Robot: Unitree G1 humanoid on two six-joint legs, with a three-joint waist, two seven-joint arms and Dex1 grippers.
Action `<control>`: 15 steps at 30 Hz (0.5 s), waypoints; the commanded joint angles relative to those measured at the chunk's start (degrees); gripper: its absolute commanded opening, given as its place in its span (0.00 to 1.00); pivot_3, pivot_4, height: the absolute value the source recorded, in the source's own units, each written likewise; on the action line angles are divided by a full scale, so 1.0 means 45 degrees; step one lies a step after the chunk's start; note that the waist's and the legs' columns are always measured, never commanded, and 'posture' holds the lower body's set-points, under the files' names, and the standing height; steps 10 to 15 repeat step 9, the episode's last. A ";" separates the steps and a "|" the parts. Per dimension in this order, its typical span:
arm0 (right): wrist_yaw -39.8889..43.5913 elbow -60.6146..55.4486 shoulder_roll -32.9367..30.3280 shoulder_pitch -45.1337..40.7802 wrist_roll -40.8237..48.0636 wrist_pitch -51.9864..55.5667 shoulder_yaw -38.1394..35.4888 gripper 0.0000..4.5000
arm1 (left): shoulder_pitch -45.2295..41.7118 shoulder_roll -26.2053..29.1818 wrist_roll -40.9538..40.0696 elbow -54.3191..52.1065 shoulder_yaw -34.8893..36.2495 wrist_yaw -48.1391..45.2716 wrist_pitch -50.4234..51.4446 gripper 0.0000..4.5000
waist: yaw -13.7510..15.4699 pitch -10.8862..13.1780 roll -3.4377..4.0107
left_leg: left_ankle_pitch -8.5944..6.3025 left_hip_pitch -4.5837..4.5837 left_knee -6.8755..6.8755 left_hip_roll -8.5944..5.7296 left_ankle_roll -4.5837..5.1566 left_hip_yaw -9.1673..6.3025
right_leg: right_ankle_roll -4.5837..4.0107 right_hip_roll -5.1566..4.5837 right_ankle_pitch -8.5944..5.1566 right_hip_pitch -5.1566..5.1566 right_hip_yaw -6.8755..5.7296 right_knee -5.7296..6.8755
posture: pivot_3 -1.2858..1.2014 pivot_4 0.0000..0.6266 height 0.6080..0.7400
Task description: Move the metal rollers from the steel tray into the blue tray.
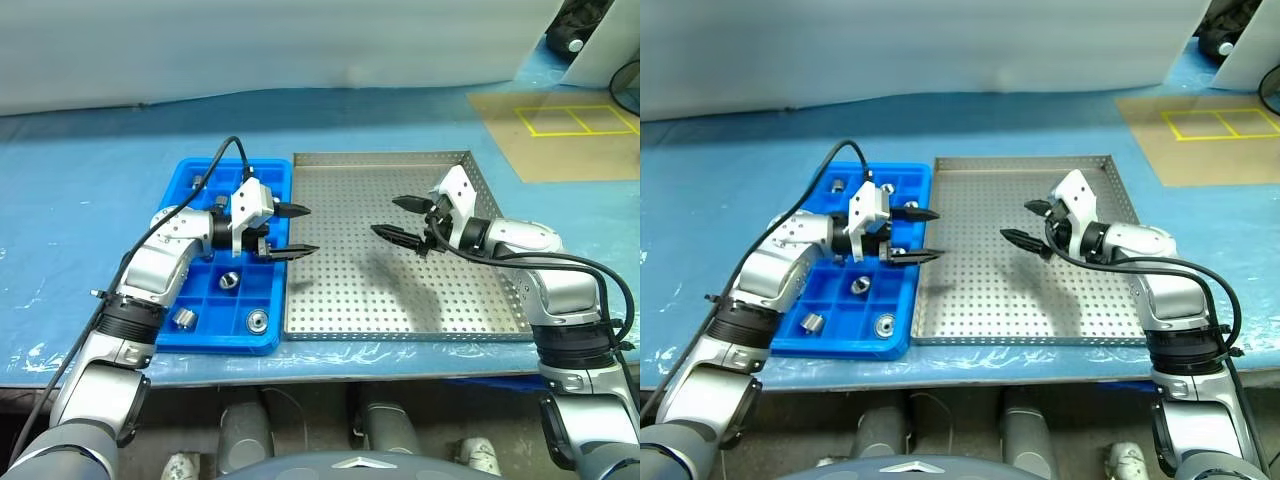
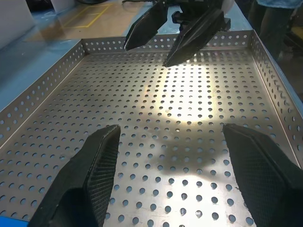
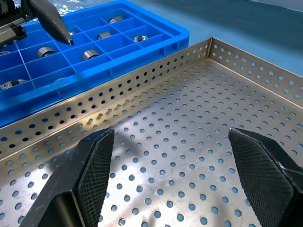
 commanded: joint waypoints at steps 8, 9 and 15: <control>0.0070 0.0295 -0.0034 -0.0517 0.0080 -0.0544 0.0238 0.87 | 0.0459 0.0389 -0.0002 -0.0859 0.0438 0.0352 -0.0054 0.81 | 0.0031 0.0000 0.0000 | 0.0000 -0.0002 -0.0001 0.0001 0.0000 0.0000 | 0.0000 -0.0002 0.0000 -0.0001 -0.0002 0.0000 | 0.47 0.24 1.00; 0.0073 0.0341 -0.0030 -0.0549 0.0082 -0.0572 0.0270 0.87 | 0.0493 0.0406 -0.0012 -0.0905 0.0442 0.0381 -0.0048 0.81 | 0.0031 0.0000 0.0000 | 0.0000 -0.0002 -0.0001 0.0002 -0.0001 0.0000 | 0.0000 -0.0002 0.0000 -0.0001 -0.0003 0.0000 | 0.47 0.24 1.00; 0.0073 0.0341 -0.0030 -0.0549 0.0082 -0.0572 0.0270 0.87 | 0.0493 0.0406 -0.0012 -0.0905 0.0442 0.0381 -0.0048 0.81 | 0.0031 0.0000 0.0000 | 0.0000 -0.0002 -0.0001 0.0002 -0.0001 0.0000 | 0.0000 -0.0002 0.0000 -0.0001 -0.0003 0.0000 | 0.47 0.24 1.00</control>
